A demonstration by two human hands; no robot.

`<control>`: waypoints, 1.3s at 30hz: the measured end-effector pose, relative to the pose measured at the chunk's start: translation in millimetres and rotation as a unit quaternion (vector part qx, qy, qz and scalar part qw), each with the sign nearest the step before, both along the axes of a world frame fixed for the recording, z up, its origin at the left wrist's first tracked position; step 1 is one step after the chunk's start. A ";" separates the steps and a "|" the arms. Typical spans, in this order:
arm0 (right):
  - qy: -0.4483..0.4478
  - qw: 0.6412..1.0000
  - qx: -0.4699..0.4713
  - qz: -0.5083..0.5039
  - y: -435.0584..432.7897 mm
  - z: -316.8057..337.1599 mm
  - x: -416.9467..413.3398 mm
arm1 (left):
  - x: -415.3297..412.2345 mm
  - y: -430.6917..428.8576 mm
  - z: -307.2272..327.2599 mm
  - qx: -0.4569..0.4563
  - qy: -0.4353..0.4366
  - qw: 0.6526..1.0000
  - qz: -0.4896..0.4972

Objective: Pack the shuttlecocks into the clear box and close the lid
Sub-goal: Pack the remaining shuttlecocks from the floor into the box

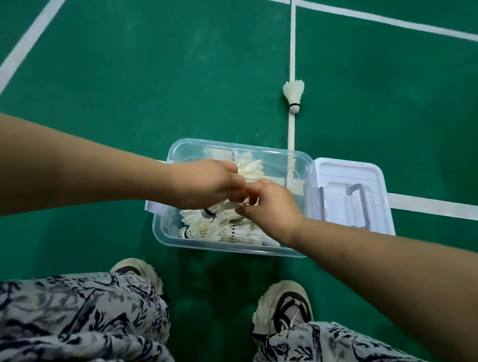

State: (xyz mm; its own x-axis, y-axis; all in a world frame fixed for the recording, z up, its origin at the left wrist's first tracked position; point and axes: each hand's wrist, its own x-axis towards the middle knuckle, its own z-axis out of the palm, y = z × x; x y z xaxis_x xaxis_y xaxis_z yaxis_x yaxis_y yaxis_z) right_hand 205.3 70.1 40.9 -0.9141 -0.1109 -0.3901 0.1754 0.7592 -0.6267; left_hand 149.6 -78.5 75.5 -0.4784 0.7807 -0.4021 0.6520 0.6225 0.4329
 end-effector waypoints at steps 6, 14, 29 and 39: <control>-0.048 0.998 -0.031 -0.032 4.6 -12.6 7.5 | -5.3 -0.6 -7.7 0.011 0.014 0.999 0.034; -0.103 0.994 -0.022 -0.015 -8.1 -23.5 15.1 | -4.3 -1.9 -14.8 -0.040 0.004 0.999 -0.011; -0.123 0.981 0.100 0.112 -18.2 -25.4 4.3 | 2.6 -5.6 -31.2 -0.119 -0.007 0.990 -0.078; -0.117 0.980 0.103 0.126 -16.5 -20.3 2.4 | -3.5 -12.2 -46.7 -0.314 -0.020 0.946 -0.078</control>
State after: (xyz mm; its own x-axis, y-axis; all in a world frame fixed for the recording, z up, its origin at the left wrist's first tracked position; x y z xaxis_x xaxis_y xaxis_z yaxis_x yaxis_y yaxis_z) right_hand 207.7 53.6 20.6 -0.7509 -0.2177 -0.6235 0.0870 0.9033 -0.4201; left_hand 146.1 -90.7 28.8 -0.3526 0.4421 -0.8247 0.7479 0.6628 0.0356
